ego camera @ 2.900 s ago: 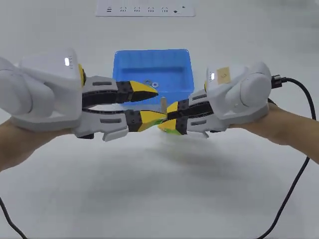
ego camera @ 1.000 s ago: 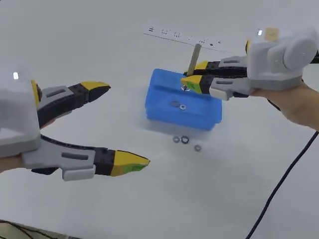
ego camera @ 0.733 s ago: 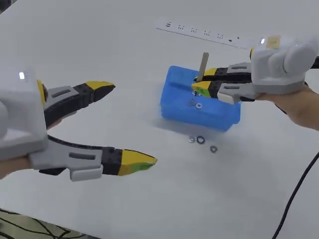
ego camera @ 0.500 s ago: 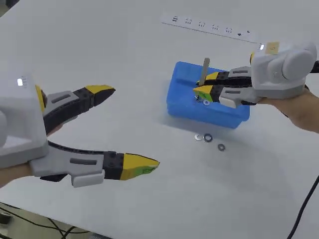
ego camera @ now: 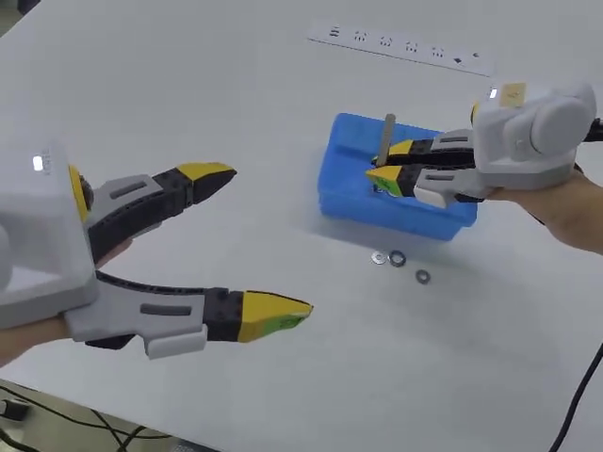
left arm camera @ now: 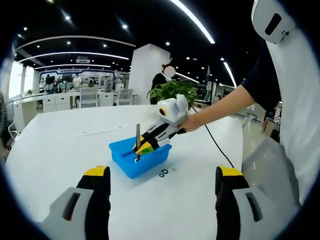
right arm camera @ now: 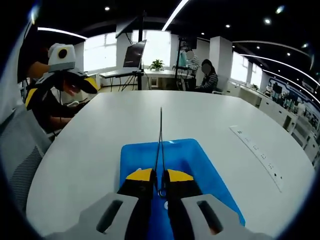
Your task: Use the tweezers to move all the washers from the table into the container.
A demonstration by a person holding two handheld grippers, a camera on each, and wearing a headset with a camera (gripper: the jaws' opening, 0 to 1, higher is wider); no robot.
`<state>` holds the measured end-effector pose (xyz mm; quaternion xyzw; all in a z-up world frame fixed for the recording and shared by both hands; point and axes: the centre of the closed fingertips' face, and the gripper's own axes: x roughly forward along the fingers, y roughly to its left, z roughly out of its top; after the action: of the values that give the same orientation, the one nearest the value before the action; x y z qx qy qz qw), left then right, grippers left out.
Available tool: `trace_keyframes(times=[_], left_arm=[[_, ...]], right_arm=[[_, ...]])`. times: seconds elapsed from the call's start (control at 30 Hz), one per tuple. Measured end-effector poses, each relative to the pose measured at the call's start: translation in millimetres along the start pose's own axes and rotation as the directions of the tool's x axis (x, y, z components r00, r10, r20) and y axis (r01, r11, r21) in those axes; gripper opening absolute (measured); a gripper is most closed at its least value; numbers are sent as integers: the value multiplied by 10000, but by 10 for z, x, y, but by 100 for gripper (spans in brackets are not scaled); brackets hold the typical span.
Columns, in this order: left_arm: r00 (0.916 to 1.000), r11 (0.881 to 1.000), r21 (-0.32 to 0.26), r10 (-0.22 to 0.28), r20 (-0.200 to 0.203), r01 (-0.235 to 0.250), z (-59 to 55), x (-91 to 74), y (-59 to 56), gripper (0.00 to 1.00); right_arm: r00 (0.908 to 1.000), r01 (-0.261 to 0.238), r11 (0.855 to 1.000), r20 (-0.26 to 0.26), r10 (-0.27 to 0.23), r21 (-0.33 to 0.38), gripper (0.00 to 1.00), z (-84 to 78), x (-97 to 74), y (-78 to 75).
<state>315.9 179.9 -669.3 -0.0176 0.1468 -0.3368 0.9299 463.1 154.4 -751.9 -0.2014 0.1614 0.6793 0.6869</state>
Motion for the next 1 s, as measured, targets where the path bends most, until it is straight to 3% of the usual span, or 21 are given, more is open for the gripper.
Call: trace_keyframes(times=[0.23,0.3,0.37,0.4,0.67,0.8,0.9,1.0], left_arm=[[9991,9996,-287,-27,426,39,56,39,-30,89],[9966,9975,-704,141,810,-84,129,85,42,89],[9880,9943,-1044,370,1501,-213,268,140,149,88],[9871,9940,-1074,368,1558,-201,292,162,181,87],[9940,9999,13,-113,1084,113,423,540,350,80],[9934,9974,401,-636,956,600,505,749,380,71],[9914,9922,578,-1138,642,1102,516,900,387,65],[9877,9864,740,-1502,446,1467,548,1054,411,64]], right_arm=[[10000,-7,10000,-45,7,-41,10,9,-70,7],[10000,11,10000,-23,-11,-86,10,33,-97,10],[10000,21,9999,-11,-21,-142,10,58,-123,13],[10000,18,9999,-2,-18,-160,10,69,-133,15],[10000,58,9995,19,-57,-322,10,123,-186,10],[10000,47,9993,-25,-48,-380,10,121,-200,22],[10000,1,9990,-65,-3,-438,10,118,-208,39],[9999,-97,9986,-118,91,-515,10,116,-214,65]])
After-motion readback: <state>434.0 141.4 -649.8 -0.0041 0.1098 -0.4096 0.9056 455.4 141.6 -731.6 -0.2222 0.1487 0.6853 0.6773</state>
